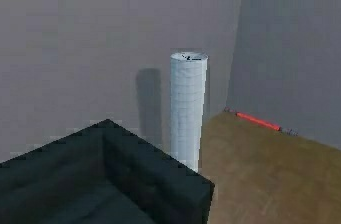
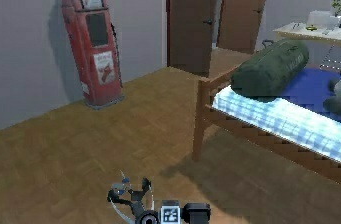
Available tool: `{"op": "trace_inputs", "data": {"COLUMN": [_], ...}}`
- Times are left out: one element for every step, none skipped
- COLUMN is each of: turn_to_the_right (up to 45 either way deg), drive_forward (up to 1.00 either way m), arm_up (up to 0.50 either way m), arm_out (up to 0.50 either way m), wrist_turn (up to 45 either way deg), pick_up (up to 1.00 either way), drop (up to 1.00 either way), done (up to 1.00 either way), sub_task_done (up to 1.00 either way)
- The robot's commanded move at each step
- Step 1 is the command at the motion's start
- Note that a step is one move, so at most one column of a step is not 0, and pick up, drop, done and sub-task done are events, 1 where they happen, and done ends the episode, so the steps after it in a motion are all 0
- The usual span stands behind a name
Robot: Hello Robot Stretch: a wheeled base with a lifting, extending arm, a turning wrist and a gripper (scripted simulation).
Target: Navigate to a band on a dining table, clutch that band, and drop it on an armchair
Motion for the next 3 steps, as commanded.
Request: {"op": "trace_inputs", "data": {"turn_to_the_right": [18.0, -21.0, 27.0], "drive_forward": [0.0, 0.0, 0.0], "arm_up": [0.0, 0.0, 0.0], "arm_out": [0.0, 0.0, 0.0], "wrist_turn": [0.0, 0.0, 0.0], "pick_up": [0.0, 0.0, 0.0], "drop": [0.0, 0.0, 0.0], "done": [0.0, 0.0, 0.0], "sub_task_done": [0.0, 0.0, 0.0]}}
